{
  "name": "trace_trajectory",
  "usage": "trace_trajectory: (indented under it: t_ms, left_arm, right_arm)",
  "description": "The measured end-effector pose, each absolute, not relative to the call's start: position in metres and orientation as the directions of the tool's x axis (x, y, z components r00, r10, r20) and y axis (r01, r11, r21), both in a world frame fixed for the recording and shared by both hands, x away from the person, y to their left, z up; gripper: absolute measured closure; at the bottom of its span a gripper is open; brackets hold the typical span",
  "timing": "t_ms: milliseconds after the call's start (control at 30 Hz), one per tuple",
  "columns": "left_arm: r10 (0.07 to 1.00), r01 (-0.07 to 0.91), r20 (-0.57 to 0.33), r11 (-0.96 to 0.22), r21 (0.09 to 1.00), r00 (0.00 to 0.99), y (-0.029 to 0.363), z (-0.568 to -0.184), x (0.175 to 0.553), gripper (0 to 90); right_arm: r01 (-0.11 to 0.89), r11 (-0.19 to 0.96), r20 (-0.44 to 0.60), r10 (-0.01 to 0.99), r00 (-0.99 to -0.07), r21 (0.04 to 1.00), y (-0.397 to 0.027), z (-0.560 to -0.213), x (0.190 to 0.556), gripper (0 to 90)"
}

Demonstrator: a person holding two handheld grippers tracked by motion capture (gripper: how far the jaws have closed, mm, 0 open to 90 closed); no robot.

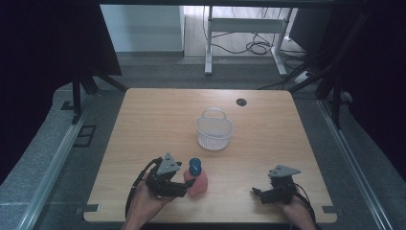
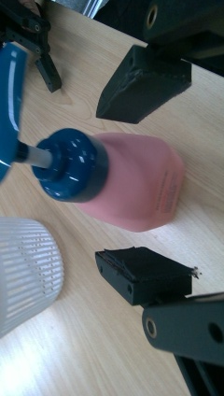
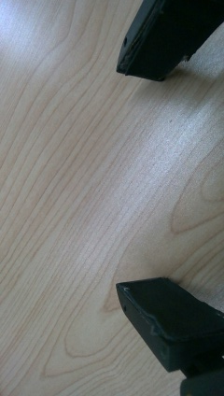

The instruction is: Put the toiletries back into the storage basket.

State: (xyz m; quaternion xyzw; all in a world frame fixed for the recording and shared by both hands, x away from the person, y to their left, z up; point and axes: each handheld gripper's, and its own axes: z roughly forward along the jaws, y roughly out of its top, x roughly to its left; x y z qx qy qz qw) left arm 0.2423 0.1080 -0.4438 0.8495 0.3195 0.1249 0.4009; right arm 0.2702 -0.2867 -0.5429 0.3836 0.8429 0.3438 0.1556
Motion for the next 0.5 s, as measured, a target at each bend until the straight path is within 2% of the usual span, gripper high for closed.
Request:
trace_trajectory:
  t_ms: [500]
  left_arm:
    - [0.615,0.421,-0.037,-0.494,0.761,0.788,0.091,-0.44,0.255,37.4]
  right_arm:
    - [0.538,0.471,-0.001,0.753,-0.658,0.699,-0.287,-0.543,0.27,0.0]
